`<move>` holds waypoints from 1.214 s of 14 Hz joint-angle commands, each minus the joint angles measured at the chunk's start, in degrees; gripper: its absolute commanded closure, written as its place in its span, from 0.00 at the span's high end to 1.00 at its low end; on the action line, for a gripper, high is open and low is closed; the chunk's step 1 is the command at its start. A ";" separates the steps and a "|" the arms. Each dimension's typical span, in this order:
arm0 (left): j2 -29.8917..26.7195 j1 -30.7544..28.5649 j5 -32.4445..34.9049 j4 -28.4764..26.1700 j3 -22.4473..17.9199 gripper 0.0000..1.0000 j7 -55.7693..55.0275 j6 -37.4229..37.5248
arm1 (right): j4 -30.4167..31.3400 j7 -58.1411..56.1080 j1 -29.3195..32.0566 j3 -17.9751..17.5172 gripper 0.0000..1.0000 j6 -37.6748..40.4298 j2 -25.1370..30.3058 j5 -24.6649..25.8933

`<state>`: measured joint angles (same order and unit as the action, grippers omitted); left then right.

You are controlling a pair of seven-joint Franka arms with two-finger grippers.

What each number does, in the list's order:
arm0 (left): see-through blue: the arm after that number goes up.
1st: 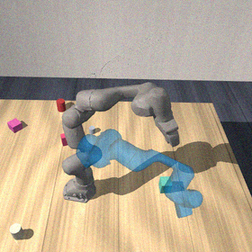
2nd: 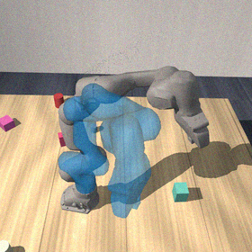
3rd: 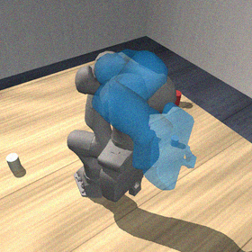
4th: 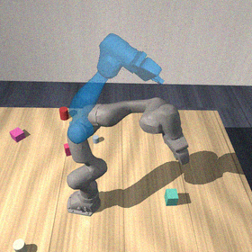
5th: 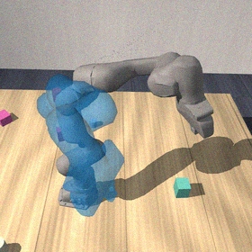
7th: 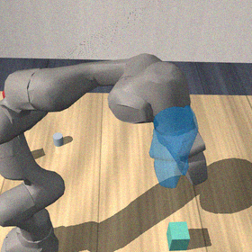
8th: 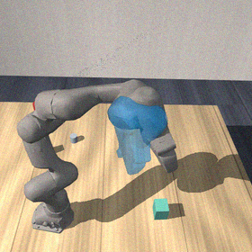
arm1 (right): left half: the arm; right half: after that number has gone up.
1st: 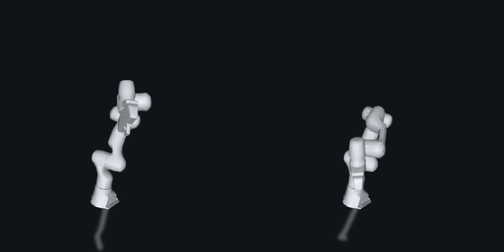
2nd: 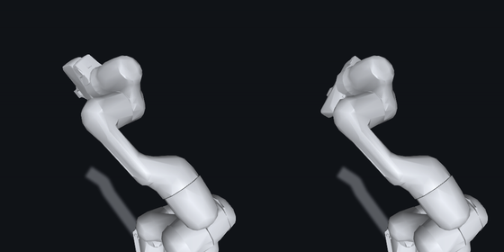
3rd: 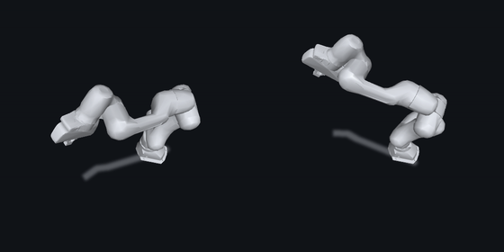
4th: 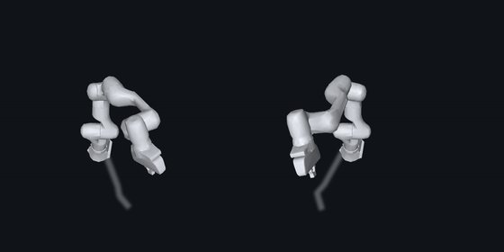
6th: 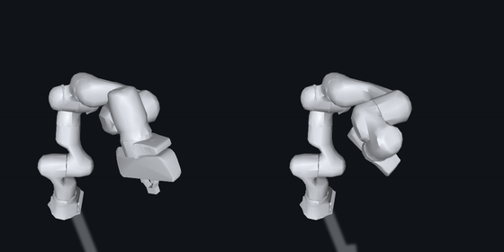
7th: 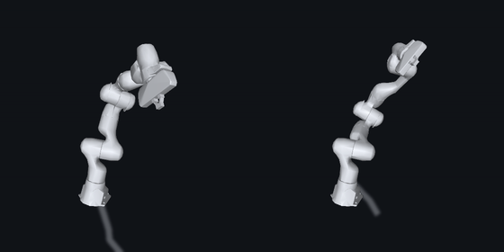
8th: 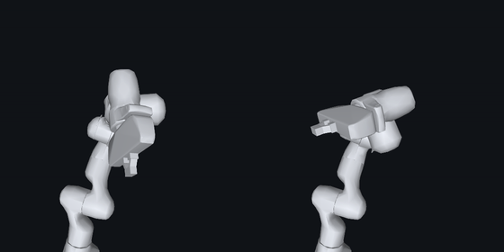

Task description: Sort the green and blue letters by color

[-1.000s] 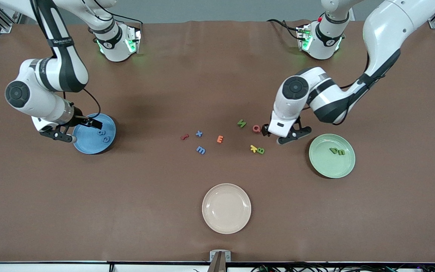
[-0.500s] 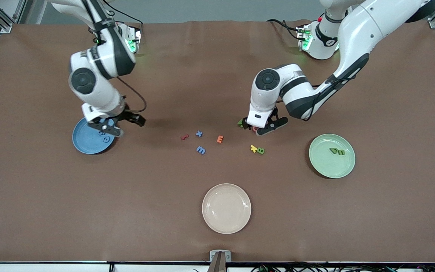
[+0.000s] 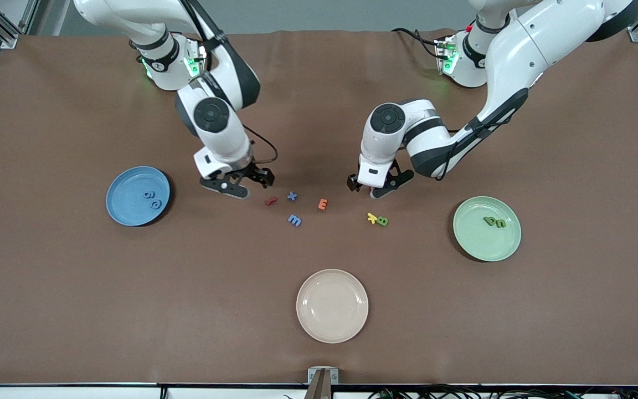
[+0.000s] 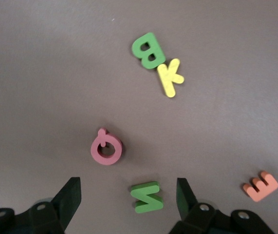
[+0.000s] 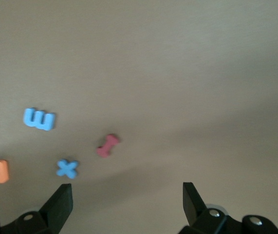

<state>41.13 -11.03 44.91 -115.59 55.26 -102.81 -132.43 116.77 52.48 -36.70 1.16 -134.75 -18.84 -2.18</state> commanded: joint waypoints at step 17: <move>3.77 13.40 1.32 4.41 -9.11 0.73 -18.12 -3.19 | -14.64 13.26 -6.98 0.95 0.90 -5.79 -19.48 0.69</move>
<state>43.85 1.77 44.94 -112.40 46.37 -119.64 -135.12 103.16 64.36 -42.85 1.45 -140.96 -37.55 -2.10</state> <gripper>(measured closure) 0.269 0.070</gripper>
